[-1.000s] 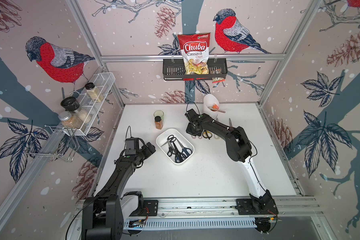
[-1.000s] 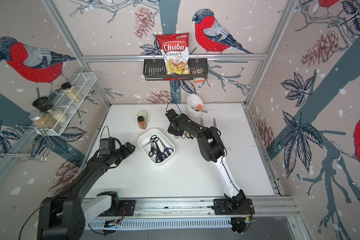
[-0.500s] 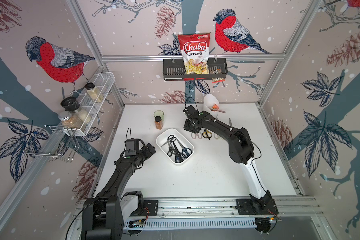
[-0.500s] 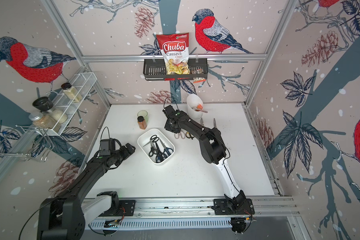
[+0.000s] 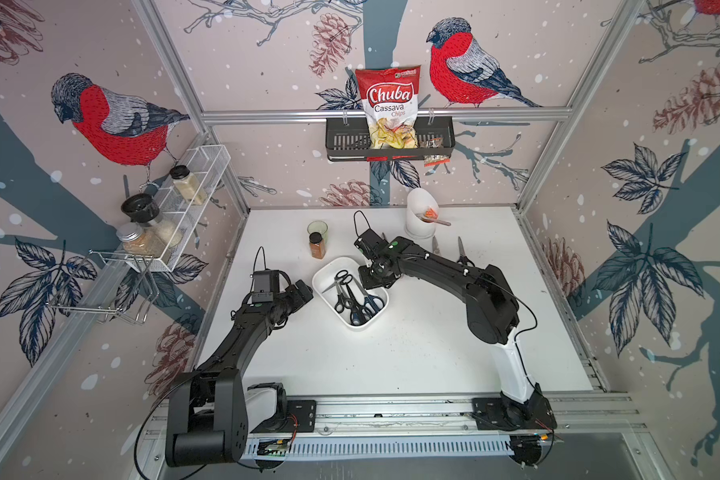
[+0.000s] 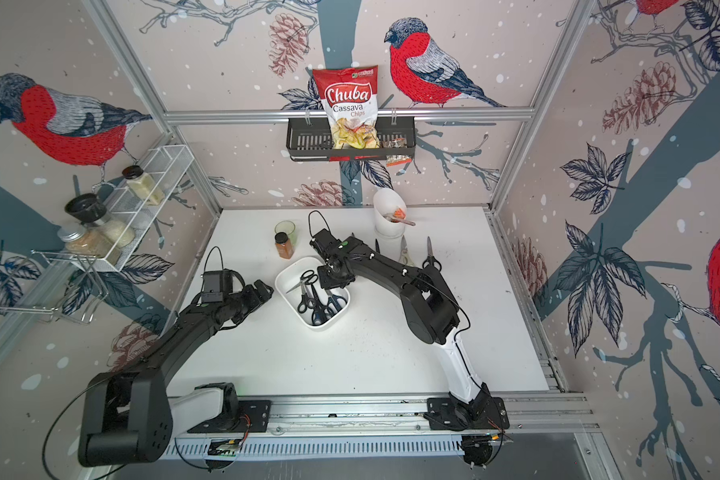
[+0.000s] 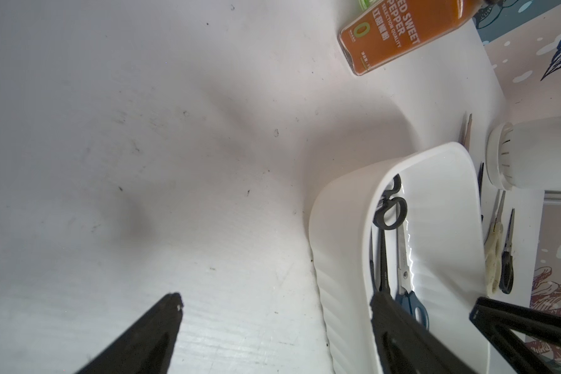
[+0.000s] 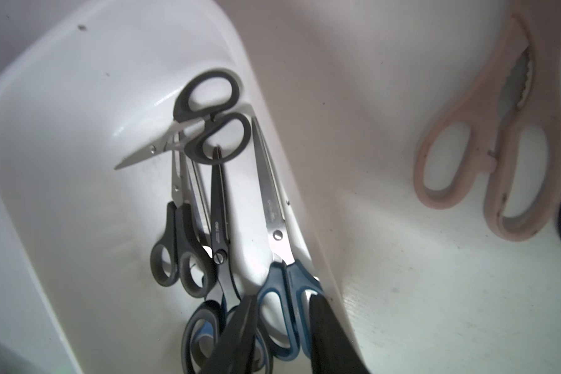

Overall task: Take the scissors out of the storage box
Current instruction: Move the storage box to the center of the board, then pick up the scissors from the storage box.

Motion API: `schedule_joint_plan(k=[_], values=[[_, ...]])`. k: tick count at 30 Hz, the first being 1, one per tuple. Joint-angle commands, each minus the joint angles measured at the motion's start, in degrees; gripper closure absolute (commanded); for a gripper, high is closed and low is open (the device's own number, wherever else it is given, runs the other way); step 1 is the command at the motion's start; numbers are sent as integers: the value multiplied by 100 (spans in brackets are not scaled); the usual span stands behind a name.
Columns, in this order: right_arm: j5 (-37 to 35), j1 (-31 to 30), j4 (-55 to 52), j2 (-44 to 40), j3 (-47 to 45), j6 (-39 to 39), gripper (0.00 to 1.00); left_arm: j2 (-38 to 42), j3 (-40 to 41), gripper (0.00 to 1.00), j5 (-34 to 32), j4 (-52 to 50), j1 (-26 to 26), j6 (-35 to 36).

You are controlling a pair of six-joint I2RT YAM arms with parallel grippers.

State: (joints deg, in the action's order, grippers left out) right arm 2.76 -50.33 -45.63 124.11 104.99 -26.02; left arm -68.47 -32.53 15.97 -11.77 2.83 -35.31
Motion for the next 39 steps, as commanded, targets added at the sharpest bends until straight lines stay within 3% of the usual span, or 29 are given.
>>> schedule_joint_plan(k=[1, 13, 23, 28, 35, 39], values=[[197, -51, -214, -21, -118, 446, 67, -85, -51, 5, 189, 231, 9, 174], [268, -532, -432, 271, -259, 653, 66, 76, -7, 5, 206, 64, 8, 180], [503, -1469, -19, -236, -1224, -301, 66, 51, -91, 5, 328, -297, -255, 196], [551, -1964, 4, -302, -1139, -511, 66, 109, -40, 5, 350, -377, -446, -5], [-88, -1730, -235, -759, -1023, -256, 65, 514, 15, 5, 3, -615, -720, -360], [115, -1302, -157, -1017, -1162, -237, 65, 804, 25, 5, -170, -872, -747, -727]])
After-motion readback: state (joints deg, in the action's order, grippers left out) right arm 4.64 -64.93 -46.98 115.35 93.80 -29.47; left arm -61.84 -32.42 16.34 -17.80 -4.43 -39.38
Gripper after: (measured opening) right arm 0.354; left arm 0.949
